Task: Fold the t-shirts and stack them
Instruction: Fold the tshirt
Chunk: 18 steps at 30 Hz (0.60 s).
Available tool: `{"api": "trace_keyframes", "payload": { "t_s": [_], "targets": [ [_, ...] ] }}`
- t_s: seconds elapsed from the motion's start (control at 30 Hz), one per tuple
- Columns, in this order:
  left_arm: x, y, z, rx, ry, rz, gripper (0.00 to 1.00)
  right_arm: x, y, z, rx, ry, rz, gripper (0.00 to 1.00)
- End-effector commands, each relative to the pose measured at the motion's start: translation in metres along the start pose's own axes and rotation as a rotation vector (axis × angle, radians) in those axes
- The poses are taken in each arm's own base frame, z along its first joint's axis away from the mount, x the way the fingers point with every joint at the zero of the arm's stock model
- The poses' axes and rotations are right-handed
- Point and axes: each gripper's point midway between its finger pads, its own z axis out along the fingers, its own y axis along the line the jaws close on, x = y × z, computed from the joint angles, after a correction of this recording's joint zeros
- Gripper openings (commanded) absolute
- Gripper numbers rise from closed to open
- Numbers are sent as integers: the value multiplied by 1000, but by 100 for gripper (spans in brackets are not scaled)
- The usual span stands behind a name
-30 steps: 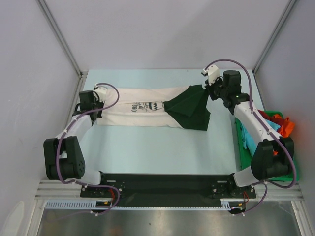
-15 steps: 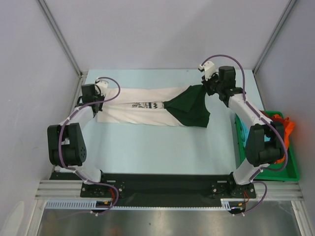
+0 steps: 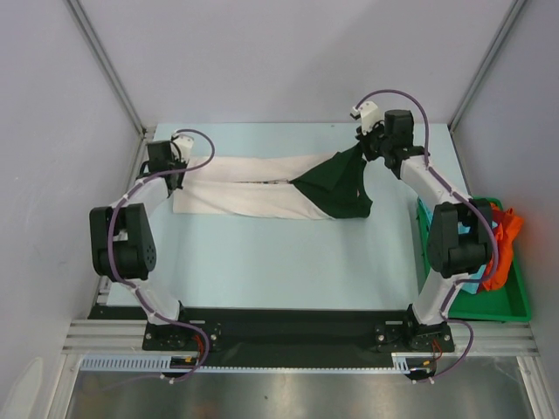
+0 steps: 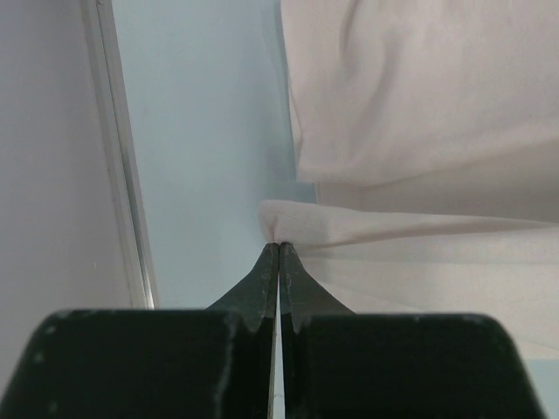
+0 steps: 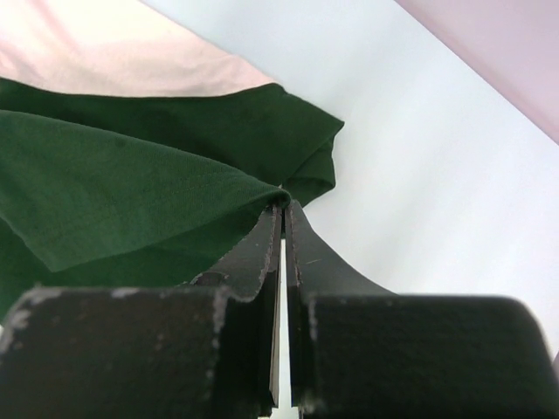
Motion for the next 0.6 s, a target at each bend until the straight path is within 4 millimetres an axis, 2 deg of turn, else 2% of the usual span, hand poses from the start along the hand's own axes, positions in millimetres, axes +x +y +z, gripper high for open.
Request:
{"api": "trace_keyframes", "payload": {
  "t_s": [0.0, 0.07, 0.13, 0.17, 0.23, 0.27, 0.3, 0.33, 0.37, 0.4, 0.47, 0.5, 0.53, 0.57],
  "targets": [
    [-22, 10, 5, -24, -33, 31, 0, -21, -20, 6, 42, -64, -19, 0],
    [-27, 7, 11, -19, -36, 37, 0, -15, -22, 13, 40, -49, -17, 0],
    [-33, 5, 15, -15, -42, 40, 0, -17, -25, 16, 45, -56, -22, 0],
    [-30, 4, 20, -10, -32, 38, 0, -11, -25, 22, 42, -45, -19, 0],
    [-40, 9, 25, -30, -46, 33, 0, -17, -28, 30, 44, -58, -23, 0],
    [-36, 9, 32, -39, -33, 28, 1, -13, -30, 39, 56, -52, -23, 0],
    [-39, 14, 34, -63, -37, 20, 5, -16, -35, 43, 84, -59, -19, 0],
    [-46, 23, 34, -108, -48, 7, 22, -30, -44, 44, 126, -82, -18, 24],
    [-47, 26, 34, -125, -48, -10, 24, -38, -50, 43, 157, -96, -16, 36],
    [-52, 28, 28, -133, -60, -18, 25, -50, -53, 37, 171, -112, -22, 44],
    [-45, 25, 21, -129, -58, -38, 26, -65, -53, 26, 167, -139, -14, 49],
    [-46, 26, 12, -130, -72, -43, 27, -64, -47, 23, 142, -133, 9, 50],
    [-33, 17, 12, -113, -50, -43, 29, -68, -43, 13, 129, -139, 15, 50],
    [-28, 12, 10, -105, -43, -48, 29, -53, -32, 14, 97, -109, 24, 51]
  ]
}}
